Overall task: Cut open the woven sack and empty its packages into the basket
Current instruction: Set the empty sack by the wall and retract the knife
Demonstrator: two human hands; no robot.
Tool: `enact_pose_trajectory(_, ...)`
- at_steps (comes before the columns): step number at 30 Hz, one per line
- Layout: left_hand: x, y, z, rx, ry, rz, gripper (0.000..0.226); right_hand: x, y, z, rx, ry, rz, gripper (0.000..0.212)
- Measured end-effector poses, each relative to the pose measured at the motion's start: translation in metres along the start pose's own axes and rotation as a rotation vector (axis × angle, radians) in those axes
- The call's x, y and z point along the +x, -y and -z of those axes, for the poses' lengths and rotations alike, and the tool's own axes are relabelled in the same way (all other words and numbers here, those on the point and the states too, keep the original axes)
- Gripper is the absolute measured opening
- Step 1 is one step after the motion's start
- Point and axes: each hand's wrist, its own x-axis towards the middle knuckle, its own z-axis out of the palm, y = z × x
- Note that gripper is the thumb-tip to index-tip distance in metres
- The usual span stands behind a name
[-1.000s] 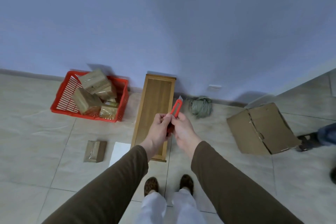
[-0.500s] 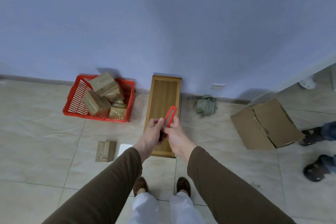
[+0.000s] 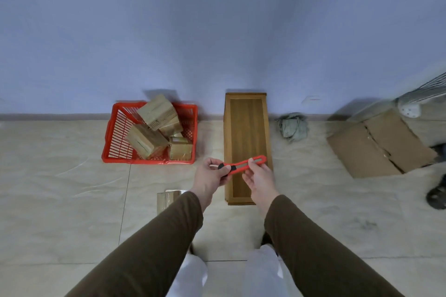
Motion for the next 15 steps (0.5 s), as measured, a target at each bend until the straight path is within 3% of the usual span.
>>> enact_pose_trajectory(5,0.031,0.023,0.007,0.052,0.006,-0.02,0.013,0.032,-0.025,0.001,-0.021,-0.155,0.035,0.021)
enact_pose_trajectory(15,0.12,0.089,-0.006,0.169,-0.111,0.014,0.011,0.122,-0.064,0.016,-0.006,-0.208,-0.044,0.022)
